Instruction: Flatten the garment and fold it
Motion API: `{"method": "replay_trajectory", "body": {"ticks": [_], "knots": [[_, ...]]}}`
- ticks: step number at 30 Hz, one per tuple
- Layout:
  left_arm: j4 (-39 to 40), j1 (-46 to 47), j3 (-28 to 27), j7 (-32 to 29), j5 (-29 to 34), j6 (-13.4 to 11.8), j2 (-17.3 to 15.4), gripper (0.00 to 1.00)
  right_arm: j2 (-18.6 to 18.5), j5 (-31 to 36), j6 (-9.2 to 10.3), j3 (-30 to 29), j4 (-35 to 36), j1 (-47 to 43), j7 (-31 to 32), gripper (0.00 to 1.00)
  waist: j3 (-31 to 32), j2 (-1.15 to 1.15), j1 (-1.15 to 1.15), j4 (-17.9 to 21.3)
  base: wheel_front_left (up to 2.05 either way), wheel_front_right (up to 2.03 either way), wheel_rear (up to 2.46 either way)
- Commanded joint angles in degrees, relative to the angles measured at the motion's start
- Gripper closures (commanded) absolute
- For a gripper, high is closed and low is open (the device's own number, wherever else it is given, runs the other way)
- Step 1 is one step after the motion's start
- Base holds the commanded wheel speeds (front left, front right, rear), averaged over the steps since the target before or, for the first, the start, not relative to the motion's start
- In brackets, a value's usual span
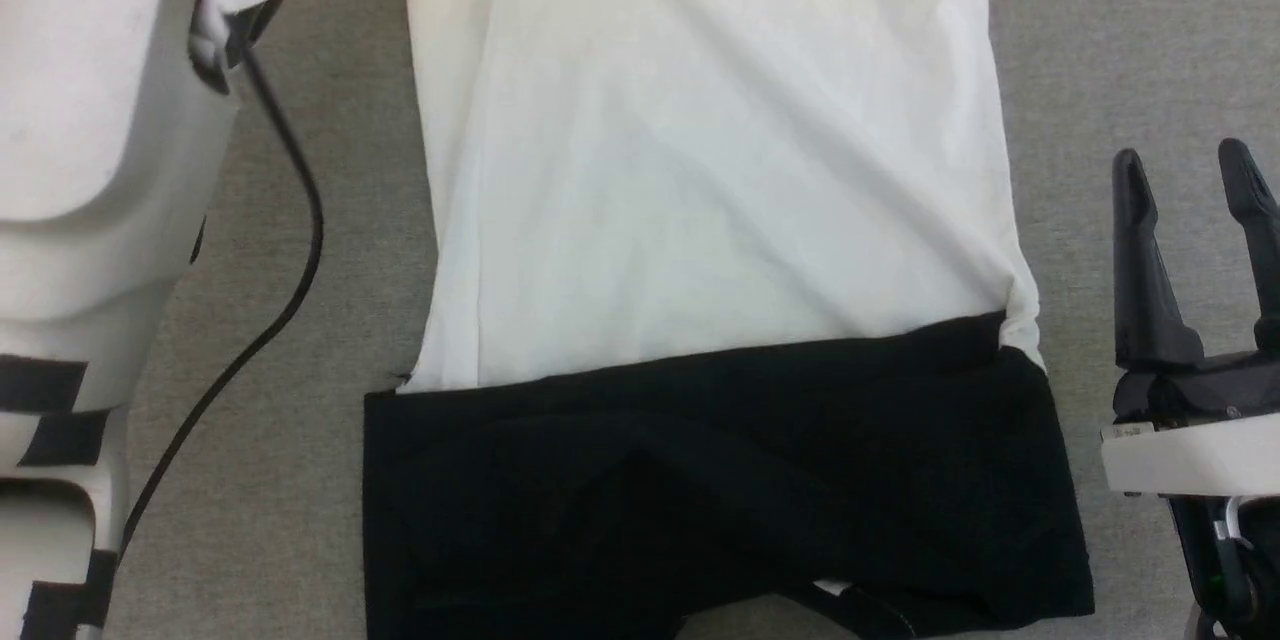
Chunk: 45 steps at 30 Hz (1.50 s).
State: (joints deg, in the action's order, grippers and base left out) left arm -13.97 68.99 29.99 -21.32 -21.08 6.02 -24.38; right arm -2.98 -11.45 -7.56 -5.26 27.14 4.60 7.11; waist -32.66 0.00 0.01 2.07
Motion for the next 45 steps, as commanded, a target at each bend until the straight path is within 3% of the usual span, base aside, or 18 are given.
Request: {"method": "replay_trajectory", "body": {"ticks": [1, 9, 19, 20, 21, 28, 34, 40, 45], "knots": [[-1.34, 1.31, 0.59, -0.64, 0.45, 0.35, 0.45, 0.0, 0.1, 0.45, 0.08, 0.31, 0.13, 1.29, 0.07, 0.0, -4.08, 0.0, -0.01, 0.74, 0.0, 0.0, 0.0], [-8.32, 2.47, 3.16, -5.27, 0.34, 0.43, 0.98, 0.0, 0.1, 0.55, 0.08, 1.41, -0.81, 3.51, -0.12, 0.0, -7.14, 0.0, -0.01, 1.55, 0.0, 0.0, 0.0], [-10.69, 0.6, 3.98, -13.67, -1.1, -1.59, 0.29, 0.0, 0.06, 0.23, 0.08, 1.5, -2.13, 4.66, -0.67, 0.0, -8.81, 0.0, -0.01, 1.9, 0.0, 0.0, 0.0], [-10.51, 0.34, 4.08, -14.37, -1.29, -1.59, 0.08, 0.55, 0.02, 0.19, 0.08, 1.51, -2.22, 4.82, -0.69, 0.0, -8.95, 0.0, -0.01, 1.91, 0.0, 0.0, 0.0], [-10.31, 0.12, 4.02, -14.73, -1.55, -1.63, -0.03, 1.0, -0.02, 0.15, 0.08, 1.51, -2.28, 4.96, -0.71, 0.0, -9.04, 0.0, -0.01, 1.91, 0.0, 0.0, 0.0], [-8.32, -1.36, 3.75, -14.86, -2.78, -1.82, -0.87, 1.0, -1.12, -0.3, 0.08, 1.25, -2.49, 6.29, -0.66, 0.0, -8.36, 0.0, -0.01, 1.41, 0.0, 0.0, 0.0], [-7.51, -2.9, 2.17, -10.97, -4.04, -2.98, -0.8, 1.0, -6.18, -4.28, 0.08, 0.3, -0.25, 12.63, 3.48, 0.0, -6.16, 0.0, -0.01, 0.98, 0.0, 0.0, 0.0], [-6.79, -3.03, 2.0, -9.16, -4.22, -3.08, -0.96, 1.0, -14.19, -10.25, 0.08, -1.08, -2.47, 27.2, 14.11, 0.0, -5.83, 0.0, -0.01, 0.49, 0.0, 0.0, 0.0], [-6.32, -2.23, 2.36, -8.37, -4.23, -3.1, -0.22, 1.0, -17.66, -12.99, 0.08, 0.31, -12.44, 39.47, 24.86, 0.0, -6.95, 0.0, -0.01, -0.43, 0.0, 0.0, 0.0]]}}
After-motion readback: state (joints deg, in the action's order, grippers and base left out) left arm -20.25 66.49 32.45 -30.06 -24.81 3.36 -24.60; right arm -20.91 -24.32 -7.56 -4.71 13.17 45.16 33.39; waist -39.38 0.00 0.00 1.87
